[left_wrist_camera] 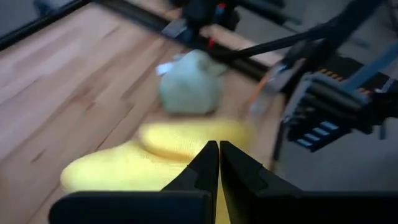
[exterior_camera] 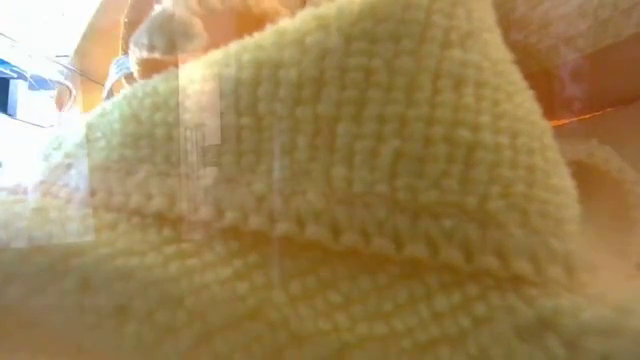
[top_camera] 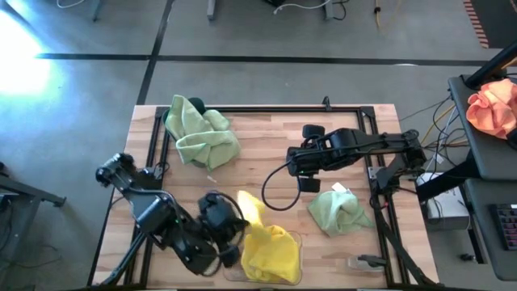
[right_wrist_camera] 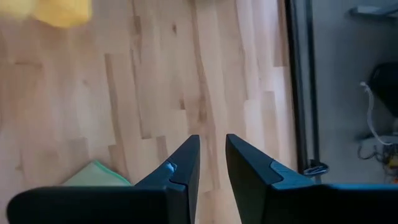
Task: Sort microfiber towel by color & place in baskets
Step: Put the yellow towel into the transparent bin, then put the green towel into the blue bin
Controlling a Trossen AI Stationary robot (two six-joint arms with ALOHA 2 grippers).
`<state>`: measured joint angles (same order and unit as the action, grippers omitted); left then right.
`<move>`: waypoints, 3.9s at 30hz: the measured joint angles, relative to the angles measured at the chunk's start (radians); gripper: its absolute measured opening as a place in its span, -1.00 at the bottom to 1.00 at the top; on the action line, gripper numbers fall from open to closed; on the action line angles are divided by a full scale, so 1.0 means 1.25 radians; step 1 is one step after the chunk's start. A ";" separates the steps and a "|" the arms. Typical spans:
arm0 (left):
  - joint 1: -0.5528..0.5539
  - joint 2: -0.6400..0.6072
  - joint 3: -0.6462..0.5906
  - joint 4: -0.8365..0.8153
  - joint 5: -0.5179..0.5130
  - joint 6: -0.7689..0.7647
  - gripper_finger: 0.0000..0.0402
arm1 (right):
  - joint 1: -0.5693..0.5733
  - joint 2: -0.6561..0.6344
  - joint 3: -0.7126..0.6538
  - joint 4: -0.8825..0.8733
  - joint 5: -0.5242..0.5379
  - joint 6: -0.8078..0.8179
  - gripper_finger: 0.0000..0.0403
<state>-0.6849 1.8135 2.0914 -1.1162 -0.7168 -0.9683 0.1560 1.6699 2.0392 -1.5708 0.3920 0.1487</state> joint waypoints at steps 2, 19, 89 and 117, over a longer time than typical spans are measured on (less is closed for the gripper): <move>0.000 0.063 0.107 -0.001 0.000 0.052 -1.00 | -0.008 0.000 0.000 0.000 0.002 -0.016 -0.65; -0.015 0.091 0.057 0.107 0.007 0.083 -1.00 | -0.067 -0.012 0.000 0.000 -0.003 -0.069 -0.65; 0.498 -0.525 -0.796 0.619 0.165 0.620 -0.67 | -0.064 -0.362 -0.650 0.008 -0.230 0.386 -0.65; 0.525 -0.533 -0.796 0.535 0.183 0.669 -0.67 | 0.113 -0.361 -0.794 0.179 -0.493 0.616 -0.30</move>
<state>-0.0288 1.1477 1.0969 -0.4473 -0.4877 -0.1318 0.2971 1.2186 1.0461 -1.3465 -0.2240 0.9194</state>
